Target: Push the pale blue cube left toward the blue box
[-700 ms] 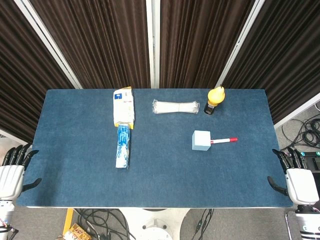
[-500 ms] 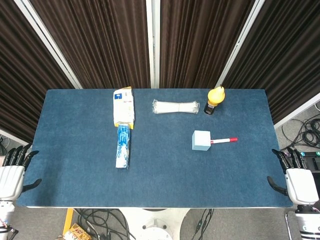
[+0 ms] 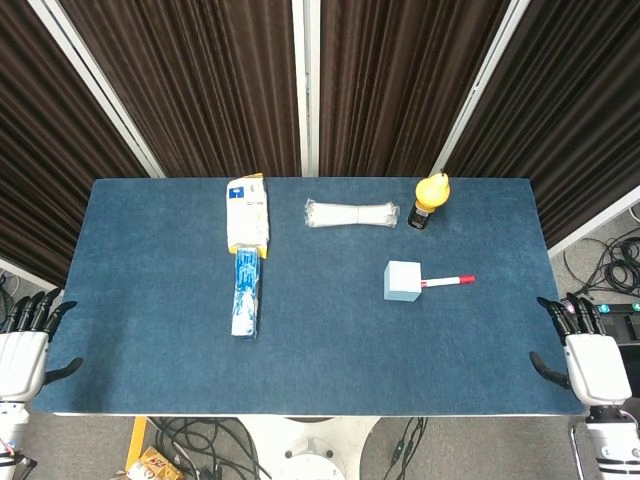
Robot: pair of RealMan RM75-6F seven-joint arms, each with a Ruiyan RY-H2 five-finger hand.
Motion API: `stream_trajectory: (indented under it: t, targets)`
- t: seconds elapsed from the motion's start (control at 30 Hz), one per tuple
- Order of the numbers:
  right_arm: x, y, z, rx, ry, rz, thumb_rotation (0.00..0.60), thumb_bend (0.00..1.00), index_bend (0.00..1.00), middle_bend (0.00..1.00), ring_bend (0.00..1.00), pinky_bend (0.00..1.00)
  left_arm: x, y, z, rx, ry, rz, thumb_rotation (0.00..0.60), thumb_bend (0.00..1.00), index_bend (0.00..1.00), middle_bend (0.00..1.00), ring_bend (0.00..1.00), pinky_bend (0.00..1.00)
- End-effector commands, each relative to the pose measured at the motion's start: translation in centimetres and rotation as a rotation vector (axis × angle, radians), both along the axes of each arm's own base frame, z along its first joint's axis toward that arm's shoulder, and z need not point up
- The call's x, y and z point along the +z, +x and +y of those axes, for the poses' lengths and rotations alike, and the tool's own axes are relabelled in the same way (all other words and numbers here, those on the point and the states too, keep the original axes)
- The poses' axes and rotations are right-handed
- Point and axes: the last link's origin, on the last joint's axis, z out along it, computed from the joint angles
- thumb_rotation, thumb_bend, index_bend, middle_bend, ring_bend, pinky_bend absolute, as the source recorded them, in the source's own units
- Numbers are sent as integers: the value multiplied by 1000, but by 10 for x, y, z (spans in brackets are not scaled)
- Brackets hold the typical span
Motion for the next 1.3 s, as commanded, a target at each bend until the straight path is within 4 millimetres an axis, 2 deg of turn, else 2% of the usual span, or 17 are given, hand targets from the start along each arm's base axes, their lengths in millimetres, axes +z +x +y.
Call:
stream_trajectory:
  t: [0.03, 0.23, 0.43, 0.63, 0.83, 1.3]
  targets:
    - [-7, 8, -28, 33, 55, 18, 600, 183, 137, 189, 1, 53, 0, 0, 0, -2, 1, -2, 600, 91, 249, 176, 73, 90]
    - [-28, 19, -83, 57, 143, 78, 600, 184, 157, 210, 1, 75, 1, -3, -5, 13, 11, -6, 600, 91, 249, 176, 72, 90]
    - [-63, 23, -140, 26, 221, 154, 600, 182, 216, 249, 3, 93, 3, -5, -9, 23, 18, -4, 600, 90, 249, 176, 73, 90]
    - [-98, 25, -172, 17, 256, 229, 600, 133, 322, 303, 38, 108, 4, -5, -9, 30, 19, 2, 600, 90, 249, 176, 73, 90]
    - [-124, 21, -189, 2, 269, 298, 600, 132, 363, 335, 51, 113, 5, -7, -11, 39, 19, 7, 600, 90, 249, 176, 72, 90]
    - [-156, 16, -206, -22, 284, 345, 600, 172, 430, 416, 81, 128, 7, -10, -14, 56, 19, 14, 600, 90, 249, 176, 73, 90]
